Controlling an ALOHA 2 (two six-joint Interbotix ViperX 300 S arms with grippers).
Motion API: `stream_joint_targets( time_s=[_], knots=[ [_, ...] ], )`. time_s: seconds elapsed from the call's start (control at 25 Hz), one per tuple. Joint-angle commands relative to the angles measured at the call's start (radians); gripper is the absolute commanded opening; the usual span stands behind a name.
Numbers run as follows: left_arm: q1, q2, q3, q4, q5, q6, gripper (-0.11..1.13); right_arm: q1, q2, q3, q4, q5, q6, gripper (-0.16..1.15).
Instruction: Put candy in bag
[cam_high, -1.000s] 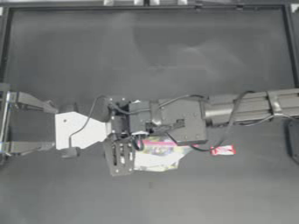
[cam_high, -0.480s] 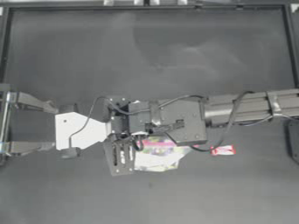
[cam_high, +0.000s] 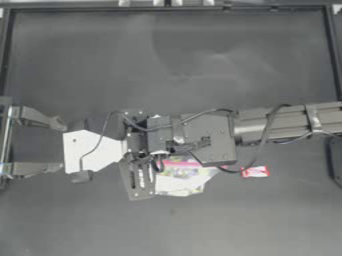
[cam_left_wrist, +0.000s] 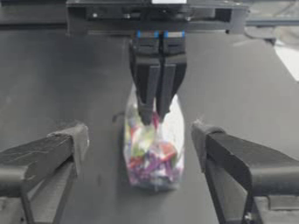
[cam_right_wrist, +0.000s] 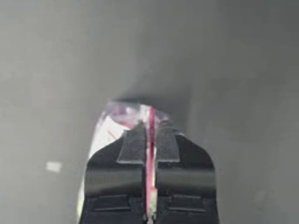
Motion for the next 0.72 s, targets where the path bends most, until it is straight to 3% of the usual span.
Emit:
stream_joint_targets(
  time_s=[0.04,0.2,0.72],
  knots=[
    [0.002,0.008,-0.005,-0.009,-0.003,-0.002,1.00,0.003,-0.032,-0.029,0.000,-0.002,-0.002,0.05],
    [0.002,0.008,0.003,-0.032,-0.003,0.000,1.00,0.005,-0.046,-0.023,0.002,-0.002,0.000,0.04],
    [-0.006,0.043,-0.003,-0.034,-0.011,-0.002,1.00,0.012,-0.097,0.038,-0.005,-0.038,0.012,0.04]
  ],
)
